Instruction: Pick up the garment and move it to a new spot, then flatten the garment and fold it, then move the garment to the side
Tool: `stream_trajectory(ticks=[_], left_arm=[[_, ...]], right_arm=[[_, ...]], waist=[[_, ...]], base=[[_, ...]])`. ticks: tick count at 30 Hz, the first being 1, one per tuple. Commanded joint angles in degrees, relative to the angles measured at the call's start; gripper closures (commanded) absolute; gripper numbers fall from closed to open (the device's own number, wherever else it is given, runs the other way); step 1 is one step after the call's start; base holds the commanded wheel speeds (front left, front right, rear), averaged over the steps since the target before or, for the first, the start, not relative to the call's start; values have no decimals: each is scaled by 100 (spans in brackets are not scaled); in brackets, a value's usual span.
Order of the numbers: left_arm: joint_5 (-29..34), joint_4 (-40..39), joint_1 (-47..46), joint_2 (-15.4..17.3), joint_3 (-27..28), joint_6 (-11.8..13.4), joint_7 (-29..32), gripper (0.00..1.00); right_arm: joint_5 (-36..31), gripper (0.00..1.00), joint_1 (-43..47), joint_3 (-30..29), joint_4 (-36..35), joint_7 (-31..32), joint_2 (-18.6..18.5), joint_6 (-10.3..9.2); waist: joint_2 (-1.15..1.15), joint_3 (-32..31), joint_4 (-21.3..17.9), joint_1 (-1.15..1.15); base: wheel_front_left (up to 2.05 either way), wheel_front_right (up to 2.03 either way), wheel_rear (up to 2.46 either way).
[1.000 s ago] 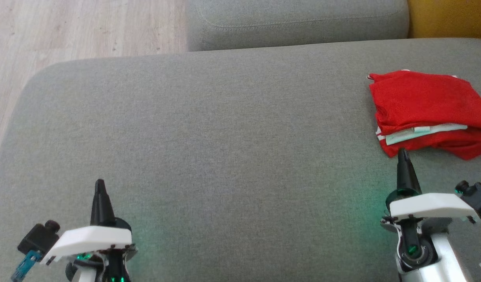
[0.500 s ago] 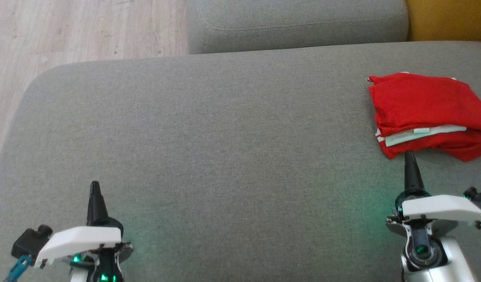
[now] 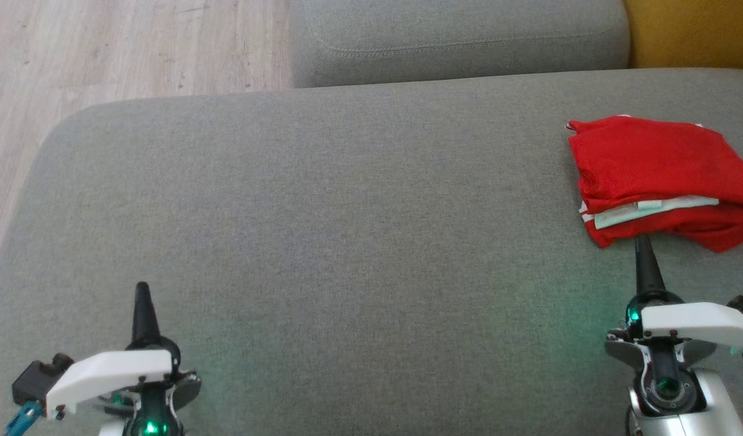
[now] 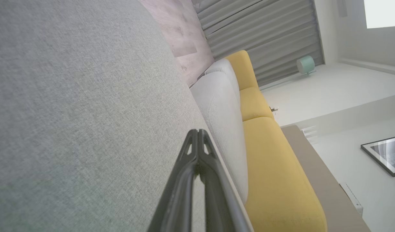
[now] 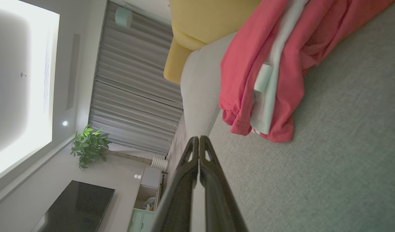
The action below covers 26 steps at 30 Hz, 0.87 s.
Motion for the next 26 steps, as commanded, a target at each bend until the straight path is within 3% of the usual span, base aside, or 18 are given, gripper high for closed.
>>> stream_trajectory(ticks=[1, 26], left_arm=[[-116, -215, -152, 33, 197, -41, 40, 100], [-1532, -283, -134, 42, 440, -147, 463, 100]], right_arm=[[135, 100, -81, 51, -231, 38, -85, -3], [1626, 100, 66, -210, -446, 461, -79, -4]], waist=[[0, -3, 1, 0], [0, -108, 17, 0]], base=[[0, 0, 0], [0, 0, 0]])
